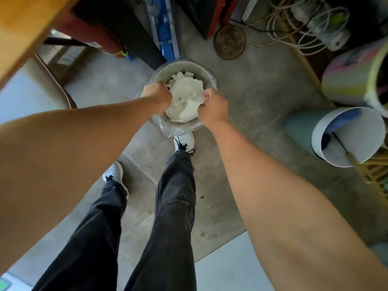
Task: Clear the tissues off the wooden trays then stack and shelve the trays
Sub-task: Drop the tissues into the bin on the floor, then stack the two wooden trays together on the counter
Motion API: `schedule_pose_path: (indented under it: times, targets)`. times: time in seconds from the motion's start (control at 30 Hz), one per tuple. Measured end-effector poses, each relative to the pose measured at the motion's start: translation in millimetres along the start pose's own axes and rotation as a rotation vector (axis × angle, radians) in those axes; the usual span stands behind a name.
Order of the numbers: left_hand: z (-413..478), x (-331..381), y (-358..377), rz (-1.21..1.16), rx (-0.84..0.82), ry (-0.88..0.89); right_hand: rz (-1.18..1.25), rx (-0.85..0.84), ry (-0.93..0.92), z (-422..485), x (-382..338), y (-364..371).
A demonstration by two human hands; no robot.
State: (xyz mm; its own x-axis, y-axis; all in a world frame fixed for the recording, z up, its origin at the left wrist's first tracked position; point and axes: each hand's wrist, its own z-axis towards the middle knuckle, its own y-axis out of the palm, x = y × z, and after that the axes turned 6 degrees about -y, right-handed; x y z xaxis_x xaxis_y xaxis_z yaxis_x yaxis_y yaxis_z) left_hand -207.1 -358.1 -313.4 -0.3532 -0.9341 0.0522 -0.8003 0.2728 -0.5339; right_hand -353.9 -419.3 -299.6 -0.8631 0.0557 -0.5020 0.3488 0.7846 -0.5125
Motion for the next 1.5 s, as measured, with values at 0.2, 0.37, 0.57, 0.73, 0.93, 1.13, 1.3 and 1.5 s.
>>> schedule_pose_path:
  times: [0.2, 0.37, 0.57, 0.73, 0.93, 1.13, 1.3, 1.5]
  targets:
    - [-83, -3, -52, 0.175, 0.042, 0.16, -0.085, 0.093, -0.073, -71, -52, -39]
    - [-180, -26, -100, 0.303, 0.073, 0.312, -0.115, 0.137, -0.065, -163, -97, -57]
    - [-296, -106, -155, 0.217, 0.128, 0.47, -0.21, 0.24, -0.153, -285, -185, -36]
    - [-351, -204, -222, -0.006, 0.277, 0.523, -0.311, 0.285, -0.292, -355, -265, 5]
    - [-342, -344, -275, -0.142, 0.386, 0.369, -0.379, 0.234, -0.48, -389, -366, 77]
    - [-315, -419, -286, -0.235, 0.394, 0.173, -0.482, 0.076, -0.56, -387, -420, 134]
    - [-293, -420, -289, -0.304, 0.399, 0.083, -0.551, 0.014, -0.539, -347, -427, 138]
    - [-252, -402, -276, -0.495, 0.395, -0.207, -0.576, 0.043, -0.444, -280, -407, 129]
